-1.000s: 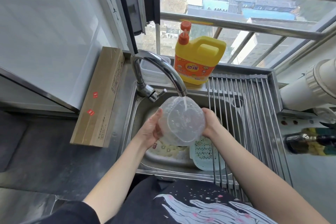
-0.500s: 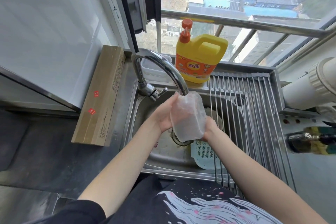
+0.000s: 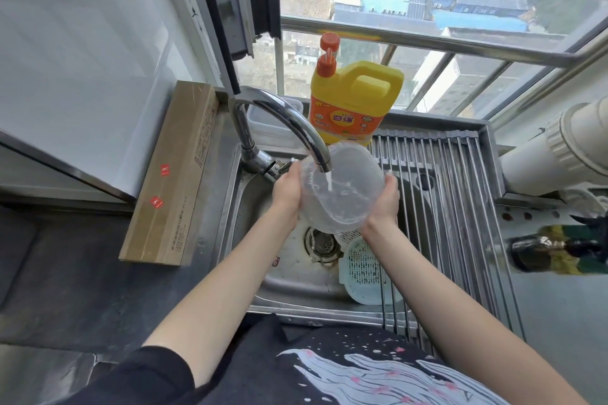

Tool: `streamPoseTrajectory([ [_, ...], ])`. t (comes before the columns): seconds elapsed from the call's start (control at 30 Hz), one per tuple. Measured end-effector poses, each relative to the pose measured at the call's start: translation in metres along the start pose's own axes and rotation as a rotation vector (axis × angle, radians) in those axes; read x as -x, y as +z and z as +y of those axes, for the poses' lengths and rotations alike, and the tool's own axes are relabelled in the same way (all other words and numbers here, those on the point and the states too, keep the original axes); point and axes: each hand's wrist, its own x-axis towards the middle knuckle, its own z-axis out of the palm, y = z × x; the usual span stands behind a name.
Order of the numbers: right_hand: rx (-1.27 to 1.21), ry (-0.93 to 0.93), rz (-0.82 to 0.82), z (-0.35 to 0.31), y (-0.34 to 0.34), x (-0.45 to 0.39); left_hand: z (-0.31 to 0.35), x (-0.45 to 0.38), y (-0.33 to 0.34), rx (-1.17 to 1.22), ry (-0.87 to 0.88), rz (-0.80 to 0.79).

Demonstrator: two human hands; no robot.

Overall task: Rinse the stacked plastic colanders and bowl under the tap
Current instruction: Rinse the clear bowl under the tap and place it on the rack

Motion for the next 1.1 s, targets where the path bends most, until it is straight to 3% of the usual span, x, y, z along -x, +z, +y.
streamPoseTrajectory([
  [0.13, 0.152, -0.114, -0.146, -0.014, 0.003, -0.006, -0.015, 0.008, -0.031, -0.040, -0.260, -0.280],
  [0.27, 0.719, -0.443, -0.291, -0.023, 0.009, 0.005, -0.031, 0.007, -0.069, -0.020, -0.528, -0.507],
  [0.37, 0.898, -0.607, -0.471, -0.020, 0.016, 0.023, -0.027, 0.005, -0.077, 0.033, -0.568, -0.567],
  [0.5, 0.986, -0.651, -0.611, -0.020, 0.027, 0.035, -0.009, 0.011, -0.076, -0.147, -0.574, -0.534],
  [0.6, 1.164, -0.659, -0.651, -0.026, 0.031, 0.037, -0.008, 0.014, -0.074, -0.249, -0.443, -0.446],
  [0.7, 1.537, -0.639, -0.659, -0.026, 0.031, 0.033, -0.018, 0.017, -0.069, -0.272, -0.143, -0.310],
  [0.77, 1.652, -0.623, -0.667, -0.019, 0.026, 0.030, -0.029, 0.019, -0.068, -0.292, 0.015, -0.292],
  [0.87, 1.689, -0.601, -0.639, -0.001, 0.015, 0.030, -0.046, 0.020, -0.068, -0.251, 0.073, -0.261],
  [0.97, 1.958, -0.459, -0.599, 0.028, 0.006, 0.039, -0.054, 0.027, -0.056, -0.181, 0.152, -0.231],
  [1.03, 2.016, -0.442, -0.721, 0.038, 0.003, 0.044, -0.058, 0.029, -0.050, -0.143, 0.162, -0.227],
  [1.1, 2.078, -0.590, -0.966, 0.034, 0.001, 0.044, -0.060, 0.030, -0.049, -0.102, 0.111, -0.234],
])
